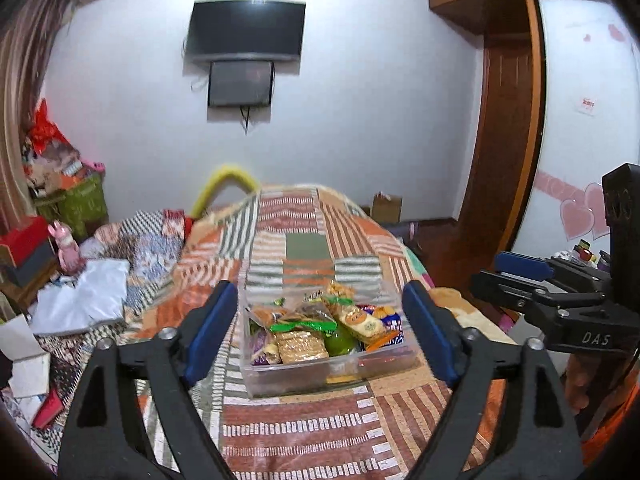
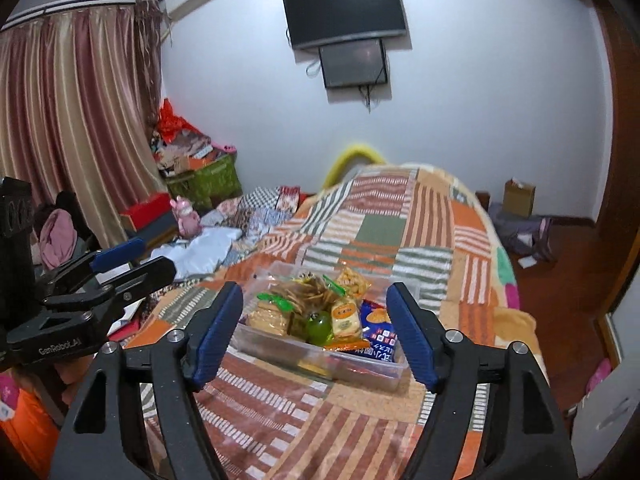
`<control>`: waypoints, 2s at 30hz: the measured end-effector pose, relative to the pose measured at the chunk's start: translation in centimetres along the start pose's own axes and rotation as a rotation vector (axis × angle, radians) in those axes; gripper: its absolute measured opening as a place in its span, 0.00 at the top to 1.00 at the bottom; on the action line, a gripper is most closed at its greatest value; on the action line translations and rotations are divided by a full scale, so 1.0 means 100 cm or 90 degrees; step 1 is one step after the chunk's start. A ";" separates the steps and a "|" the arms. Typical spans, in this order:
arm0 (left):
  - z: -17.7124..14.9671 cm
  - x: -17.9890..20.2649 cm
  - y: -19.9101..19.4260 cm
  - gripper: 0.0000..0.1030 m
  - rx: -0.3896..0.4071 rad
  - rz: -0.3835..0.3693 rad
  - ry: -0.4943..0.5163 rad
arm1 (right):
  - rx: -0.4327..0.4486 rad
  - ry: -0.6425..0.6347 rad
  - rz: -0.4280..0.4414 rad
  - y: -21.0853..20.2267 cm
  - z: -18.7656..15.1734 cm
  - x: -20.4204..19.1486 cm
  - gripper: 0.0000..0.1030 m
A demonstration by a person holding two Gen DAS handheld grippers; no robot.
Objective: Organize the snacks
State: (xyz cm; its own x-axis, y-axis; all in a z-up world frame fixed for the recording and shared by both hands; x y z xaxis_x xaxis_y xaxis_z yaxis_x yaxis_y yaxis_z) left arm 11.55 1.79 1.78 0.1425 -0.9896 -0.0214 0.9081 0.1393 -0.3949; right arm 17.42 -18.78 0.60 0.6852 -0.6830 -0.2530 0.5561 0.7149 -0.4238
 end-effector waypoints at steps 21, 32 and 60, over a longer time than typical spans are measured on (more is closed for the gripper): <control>-0.015 -0.003 -0.041 0.01 0.045 0.005 -0.009 | 0.053 -0.001 0.005 -0.025 -0.020 -0.017 0.06; -0.017 -0.001 -0.041 0.01 0.043 0.004 -0.008 | 0.053 0.002 0.014 -0.025 -0.029 -0.018 0.06; -0.018 0.001 -0.039 0.01 0.037 -0.002 -0.009 | 0.056 -0.001 0.019 -0.027 -0.029 -0.022 0.06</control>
State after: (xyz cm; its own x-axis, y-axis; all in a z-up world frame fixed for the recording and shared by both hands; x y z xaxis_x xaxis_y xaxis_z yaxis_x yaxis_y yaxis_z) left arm 7.32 1.10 1.64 0.1450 -0.9894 -0.0066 0.9300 0.1386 -0.3403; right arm 13.02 -19.66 -0.21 0.7026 -0.6612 -0.2630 0.5745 0.7452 -0.3385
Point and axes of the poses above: each gripper's, at about its wrist camera, not at the fingertips, and y roughly the way its jaws point, x to its right, z to its top, the point moved 1 cm from there along y, roughly the way its jaws point, and after that the axes turned 14 degrees about z, right-handed, at the moved point
